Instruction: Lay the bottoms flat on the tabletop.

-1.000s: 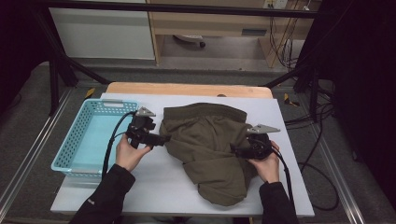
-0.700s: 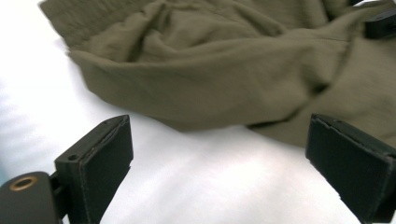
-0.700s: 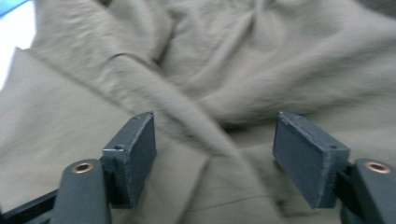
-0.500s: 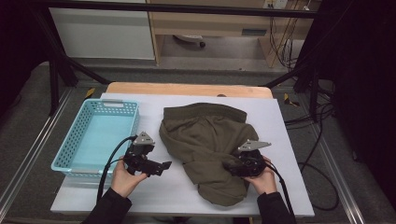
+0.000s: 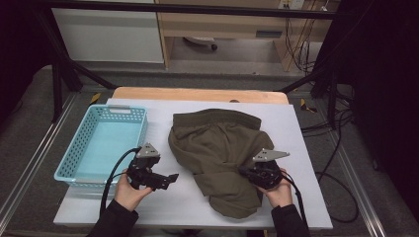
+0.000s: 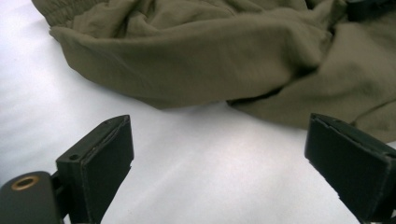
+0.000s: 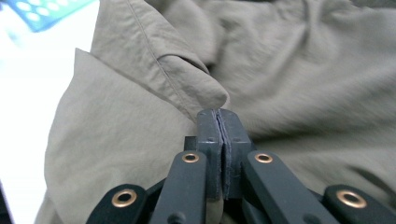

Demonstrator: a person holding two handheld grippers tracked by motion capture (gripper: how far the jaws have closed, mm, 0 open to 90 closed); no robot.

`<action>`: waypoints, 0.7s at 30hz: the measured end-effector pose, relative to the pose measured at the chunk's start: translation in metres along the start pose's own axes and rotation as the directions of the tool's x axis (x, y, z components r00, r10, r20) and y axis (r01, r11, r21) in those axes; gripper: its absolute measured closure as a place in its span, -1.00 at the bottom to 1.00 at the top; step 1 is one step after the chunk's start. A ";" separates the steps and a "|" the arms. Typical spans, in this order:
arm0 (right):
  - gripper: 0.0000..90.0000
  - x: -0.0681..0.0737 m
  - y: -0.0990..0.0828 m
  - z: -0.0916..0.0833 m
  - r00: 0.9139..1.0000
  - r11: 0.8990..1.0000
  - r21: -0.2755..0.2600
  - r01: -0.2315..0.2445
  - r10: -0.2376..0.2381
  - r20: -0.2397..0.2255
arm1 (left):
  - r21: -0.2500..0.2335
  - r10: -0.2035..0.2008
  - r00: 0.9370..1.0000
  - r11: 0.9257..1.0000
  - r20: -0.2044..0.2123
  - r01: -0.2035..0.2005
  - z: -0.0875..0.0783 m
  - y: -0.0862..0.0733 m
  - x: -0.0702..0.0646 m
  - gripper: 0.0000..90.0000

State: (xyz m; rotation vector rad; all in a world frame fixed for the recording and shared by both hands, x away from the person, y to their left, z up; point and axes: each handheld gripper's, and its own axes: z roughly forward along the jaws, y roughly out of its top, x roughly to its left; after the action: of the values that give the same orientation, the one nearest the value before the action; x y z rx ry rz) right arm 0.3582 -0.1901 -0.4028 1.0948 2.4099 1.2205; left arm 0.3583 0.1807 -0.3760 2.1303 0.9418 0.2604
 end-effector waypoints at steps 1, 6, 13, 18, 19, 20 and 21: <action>0.97 0.007 0.004 0.000 1.000 1.000 -0.011 0.016 -0.016 -0.022 | -0.004 -0.005 1.000 1.000 0.003 0.005 -0.001 0.000 0.001 -0.82; 0.97 0.023 0.011 0.009 0.996 0.999 -0.012 0.031 -0.032 -0.086 | -0.024 -0.019 1.000 1.000 0.004 0.019 -0.006 0.001 0.003 -0.82; 0.97 0.065 0.015 0.042 0.975 0.994 0.039 0.105 -0.095 -0.203 | -0.029 -0.023 1.000 0.999 0.015 0.023 -0.008 0.001 0.004 -0.81; 0.96 0.094 0.012 0.067 0.957 0.988 0.076 0.132 -0.107 -0.270 | -0.016 -0.026 0.999 1.000 0.025 0.026 -0.006 0.000 0.001 -0.73; 0.96 0.094 0.012 0.067 0.957 0.988 0.076 0.132 -0.107 -0.270 | -0.009 -0.028 0.999 1.000 0.030 0.029 -0.005 -0.001 0.001 -0.73; 0.96 0.097 0.012 0.069 0.954 0.987 0.082 0.140 -0.113 -0.276 | -0.001 -0.031 0.999 1.000 0.034 0.031 -0.004 -0.002 0.000 -0.72; 0.93 0.100 0.011 0.071 0.954 0.985 0.088 0.145 -0.116 -0.277 | 0.007 -0.033 0.999 0.999 0.035 0.033 -0.003 -0.004 -0.001 -0.72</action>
State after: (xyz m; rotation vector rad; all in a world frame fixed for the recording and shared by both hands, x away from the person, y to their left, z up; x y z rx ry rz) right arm 0.3298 -0.0723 -0.4263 0.8229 2.7317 1.2826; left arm 0.3540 0.1831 -0.3767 2.1170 0.9578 0.2029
